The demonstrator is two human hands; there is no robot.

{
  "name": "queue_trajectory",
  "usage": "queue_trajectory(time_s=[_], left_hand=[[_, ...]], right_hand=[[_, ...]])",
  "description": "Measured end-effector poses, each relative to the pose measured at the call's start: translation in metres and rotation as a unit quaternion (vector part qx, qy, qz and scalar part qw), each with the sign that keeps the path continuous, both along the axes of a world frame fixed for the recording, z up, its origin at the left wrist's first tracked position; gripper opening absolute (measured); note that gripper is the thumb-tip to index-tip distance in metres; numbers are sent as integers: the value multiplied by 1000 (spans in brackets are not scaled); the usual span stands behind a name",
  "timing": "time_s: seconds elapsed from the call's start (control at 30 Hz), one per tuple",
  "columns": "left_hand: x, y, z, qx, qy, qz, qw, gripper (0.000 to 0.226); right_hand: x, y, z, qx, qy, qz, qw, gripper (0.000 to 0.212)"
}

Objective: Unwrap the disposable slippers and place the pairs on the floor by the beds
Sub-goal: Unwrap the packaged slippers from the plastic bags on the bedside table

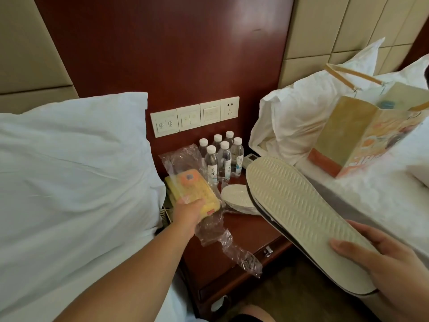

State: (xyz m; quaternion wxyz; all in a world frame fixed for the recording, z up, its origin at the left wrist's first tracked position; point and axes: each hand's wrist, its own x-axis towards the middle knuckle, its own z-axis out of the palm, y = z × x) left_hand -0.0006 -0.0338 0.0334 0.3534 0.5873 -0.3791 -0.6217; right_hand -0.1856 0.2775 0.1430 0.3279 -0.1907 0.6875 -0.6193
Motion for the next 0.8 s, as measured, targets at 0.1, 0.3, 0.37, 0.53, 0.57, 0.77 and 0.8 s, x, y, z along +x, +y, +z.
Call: queue_trajectory(time_s=[0.1,0.3,0.37,0.53,0.57,0.77,0.8], left_hand=[[0,11,-25,12,-50,-27,998,58],[9,28,-49,51,-48,-28,997,55],[13,32,-47,43,-71,-20,996,68],[22,36,-12,-99,-179,28,978,66],[22,38,1,-132,-147,17,980,62],[21,89,85,-109,86,-283,949,44],[20,101,90,-87,137,-316,935,42]], right_hand=[[-1,-6,-4,3,-8,0,1000,55],[8,-22,-14,-12,-35,22,999,50],[13,-26,-15,-13,-41,26,999,50],[27,-36,-8,-24,-47,32,998,62],[29,-38,-5,-32,-51,31,998,63],[53,-49,9,-105,-104,66,987,46],[58,-49,10,-112,-104,82,985,42]])
